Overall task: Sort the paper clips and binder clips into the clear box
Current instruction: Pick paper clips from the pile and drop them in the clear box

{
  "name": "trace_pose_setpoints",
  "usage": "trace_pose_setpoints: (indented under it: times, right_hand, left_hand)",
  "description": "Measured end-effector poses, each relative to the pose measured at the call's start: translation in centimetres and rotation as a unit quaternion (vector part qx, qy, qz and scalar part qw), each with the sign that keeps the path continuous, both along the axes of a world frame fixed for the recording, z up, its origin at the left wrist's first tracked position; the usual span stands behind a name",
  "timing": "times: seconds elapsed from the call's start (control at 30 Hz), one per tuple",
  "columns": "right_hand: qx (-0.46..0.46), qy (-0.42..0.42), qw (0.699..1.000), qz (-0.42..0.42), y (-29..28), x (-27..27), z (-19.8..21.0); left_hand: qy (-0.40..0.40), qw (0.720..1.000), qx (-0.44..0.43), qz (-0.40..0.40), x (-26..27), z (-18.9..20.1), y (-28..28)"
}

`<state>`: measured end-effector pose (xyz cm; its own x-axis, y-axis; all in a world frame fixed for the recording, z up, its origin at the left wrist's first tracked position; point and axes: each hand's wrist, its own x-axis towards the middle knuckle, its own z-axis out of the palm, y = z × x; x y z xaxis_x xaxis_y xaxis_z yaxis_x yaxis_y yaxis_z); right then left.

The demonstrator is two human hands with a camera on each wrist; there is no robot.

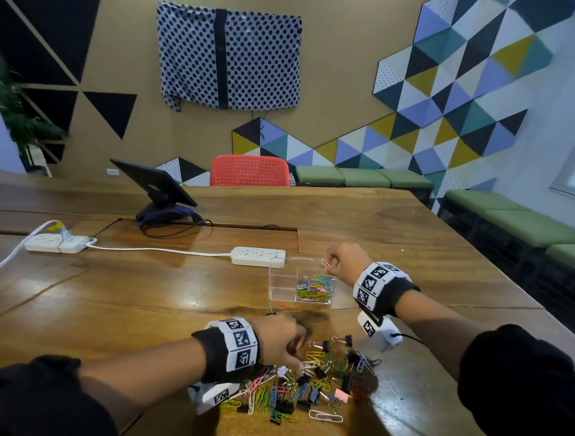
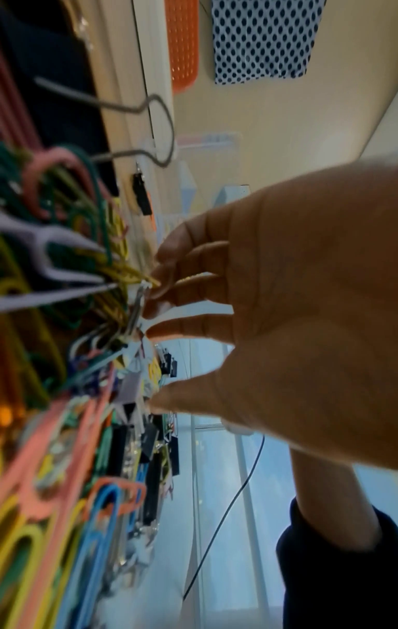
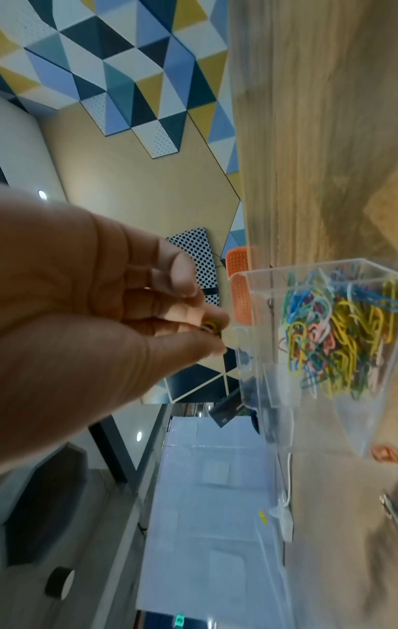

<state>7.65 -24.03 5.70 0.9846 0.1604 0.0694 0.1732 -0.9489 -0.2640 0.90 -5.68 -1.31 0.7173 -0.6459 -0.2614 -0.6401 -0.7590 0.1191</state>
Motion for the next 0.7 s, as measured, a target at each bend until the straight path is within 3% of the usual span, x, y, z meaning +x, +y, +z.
trace_pose_setpoints:
  times: [0.17,0.4,0.6,0.7]
  right_hand:
    - [-0.013,0.001,1.0,-0.028,1.0,1.4,-0.6]
    - [-0.006,0.016,1.0,-0.013,0.6,1.5,-1.5]
    - [-0.048,-0.02,0.996,0.077,0.6,-1.5,-2.0]
    - [-0.053,0.025,0.989,0.137,0.5,-3.4,-2.7]
  left_hand:
    - [0.068,0.997,-0.034,0.025,0.4,0.2,0.1]
    - [0.074,0.996,-0.047,0.026,1.1,0.3,0.5]
    - [0.042,0.998,-0.03,0.026,1.1,0.2,0.2]
    - [0.026,0.999,0.006,0.029,0.9,0.3,-0.1]
